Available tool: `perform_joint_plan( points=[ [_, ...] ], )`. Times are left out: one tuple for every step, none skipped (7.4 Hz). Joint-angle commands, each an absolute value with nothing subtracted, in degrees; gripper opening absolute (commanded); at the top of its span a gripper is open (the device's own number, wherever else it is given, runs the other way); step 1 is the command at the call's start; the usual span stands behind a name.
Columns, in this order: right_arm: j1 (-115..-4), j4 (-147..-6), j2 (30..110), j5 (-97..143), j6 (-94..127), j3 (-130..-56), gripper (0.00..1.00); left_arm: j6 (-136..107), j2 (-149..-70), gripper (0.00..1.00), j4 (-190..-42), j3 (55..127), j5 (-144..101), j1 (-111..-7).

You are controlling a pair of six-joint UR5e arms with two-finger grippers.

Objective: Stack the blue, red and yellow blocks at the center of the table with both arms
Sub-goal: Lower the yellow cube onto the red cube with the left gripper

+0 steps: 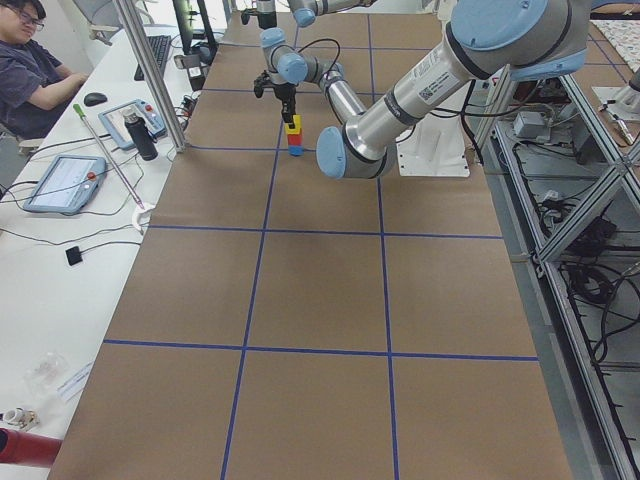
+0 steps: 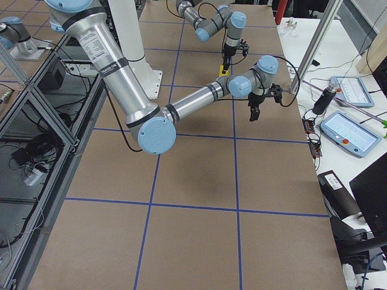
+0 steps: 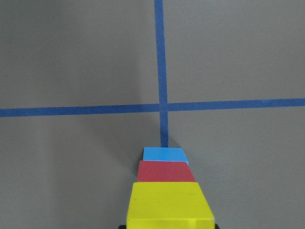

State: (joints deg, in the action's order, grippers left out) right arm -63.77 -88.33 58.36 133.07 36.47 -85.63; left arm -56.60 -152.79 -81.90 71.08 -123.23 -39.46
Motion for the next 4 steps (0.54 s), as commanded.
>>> perform_joint_plan(
  points=[
    [-63.81, -88.33, 58.36, 133.07, 36.47, -85.69, 0.99, -56.69, -152.67, 0.0, -81.83, 71.02, -123.22, -39.46],
    [-63.9, -88.33, 58.36, 133.07, 36.47, -85.69, 0.99, -56.86, -152.67, 0.13, -81.83, 70.93, -123.14, -39.46],
    [-64.07, -88.42, 58.36, 133.07, 36.47, -85.69, 0.99, -56.87, -152.67, 0.72, -81.91, 71.01, -122.79, -39.38],
    [-64.25, -88.42, 58.36, 133.15, 36.47, -85.69, 0.99, -57.21, -152.67, 0.79, -81.91, 70.93, -122.7, -37.9]
  ],
)
